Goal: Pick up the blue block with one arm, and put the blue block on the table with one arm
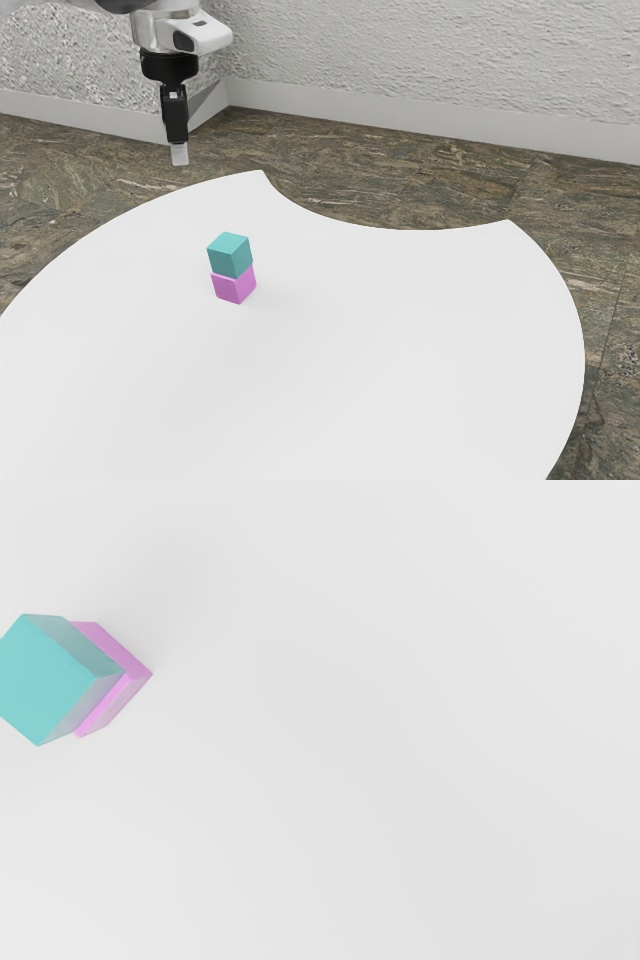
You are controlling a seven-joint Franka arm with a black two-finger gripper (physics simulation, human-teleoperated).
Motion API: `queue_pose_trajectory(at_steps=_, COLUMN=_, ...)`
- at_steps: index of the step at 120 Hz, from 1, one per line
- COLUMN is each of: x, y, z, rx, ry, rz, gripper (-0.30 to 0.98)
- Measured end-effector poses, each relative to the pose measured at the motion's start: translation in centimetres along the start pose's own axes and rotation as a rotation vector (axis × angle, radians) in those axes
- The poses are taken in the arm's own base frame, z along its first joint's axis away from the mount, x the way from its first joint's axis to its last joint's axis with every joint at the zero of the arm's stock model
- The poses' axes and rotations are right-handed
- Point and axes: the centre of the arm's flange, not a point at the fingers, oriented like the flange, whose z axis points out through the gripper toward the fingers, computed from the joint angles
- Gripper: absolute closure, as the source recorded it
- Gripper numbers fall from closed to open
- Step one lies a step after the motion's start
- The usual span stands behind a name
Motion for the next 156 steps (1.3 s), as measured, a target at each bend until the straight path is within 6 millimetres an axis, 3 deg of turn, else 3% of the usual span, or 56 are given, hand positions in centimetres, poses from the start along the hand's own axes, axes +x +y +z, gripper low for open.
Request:
queue_pose_trajectory(at_steps=18, x=-1.6, y=-1.6, z=0.2, rx=-0.04, ry=0.035, rz=-0.037, gripper=0.0)
queue_pose_trajectory(at_steps=33, x=-1.5, y=-1.0, z=-0.3, rx=-0.041, ry=0.05, rz=-0.028, gripper=0.0)
queue_pose_trajectory(at_steps=42, x=-2.7, y=0.7, z=-4.0, rx=0.016, ry=0.1, rz=-0.026, gripper=0.0)
queue_pose_trajectory(at_steps=53, x=-6.5, y=5.0, z=-10.5, rx=0.12, ry=0.182, rz=-0.061, gripper=0.0)
queue_pose_trajectory(at_steps=57, x=-7.0, y=6.1, z=-11.5, rx=0.139, ry=0.191, rz=-0.086, gripper=0.0)
queue_pose_trajectory(at_steps=62, x=-6.3, y=7.0, z=-11.2, rx=0.137, ry=0.177, rz=-0.12, gripper=0.0)
queue_pose_trajectory(at_steps=70, x=-4.5, y=7.2, z=-8.7, rx=0.101, ry=0.125, rz=-0.187, gripper=0.0)
queue_pose_trajectory(at_steps=79, x=-4.9, y=4.7, z=-4.3, rx=0.054, ry=0.031, rz=-0.323, gripper=0.0)
queue_pose_trajectory(at_steps=89, x=-8.7, y=0.2, z=0.6, rx=0.024, ry=-0.068, rz=-0.517, gripper=0.0)
queue_pose_trajectory(at_steps=99, x=-14.5, y=-4.8, z=10.7, rx=-0.055, ry=-0.169, rz=-0.71, gripper=0.0)
queue_pose_trajectory(at_steps=103, x=-16.8, y=-6.5, z=13.7, rx=-0.072, ry=-0.184, rz=-0.777, gripper=0.0)
queue_pose_trajectory(at_steps=115, x=-20.8, y=-10.4, z=19.9, rx=-0.109, ry=-0.186, rz=-0.918, gripper=0.0)
queue_pose_trajectory(at_steps=125, x=-23.0, y=-13.0, z=22.8, rx=-0.121, ry=-0.15, rz=-0.999, gripper=0.0)
queue_pose_trajectory(at_steps=132, x=-21.1, y=-14.1, z=23.8, rx=-0.112, ry=-0.113, rz=-0.992, gripper=0.0)
queue_pose_trajectory(at_steps=141, x=-13.4, y=-14.6, z=23.8, rx=-0.088, ry=-0.049, rz=-0.897, gripper=0.0)
queue_pose_trajectory(at_steps=145, x=-10.9, y=-14.4, z=23.4, rx=-0.075, ry=-0.021, rz=-0.869, gripper=0.0)
queue_pose_trajectory(at_steps=156, x=-7.8, y=-14.2, z=22.9, rx=-0.051, ry=0.029, rz=-0.857, gripper=0.0)
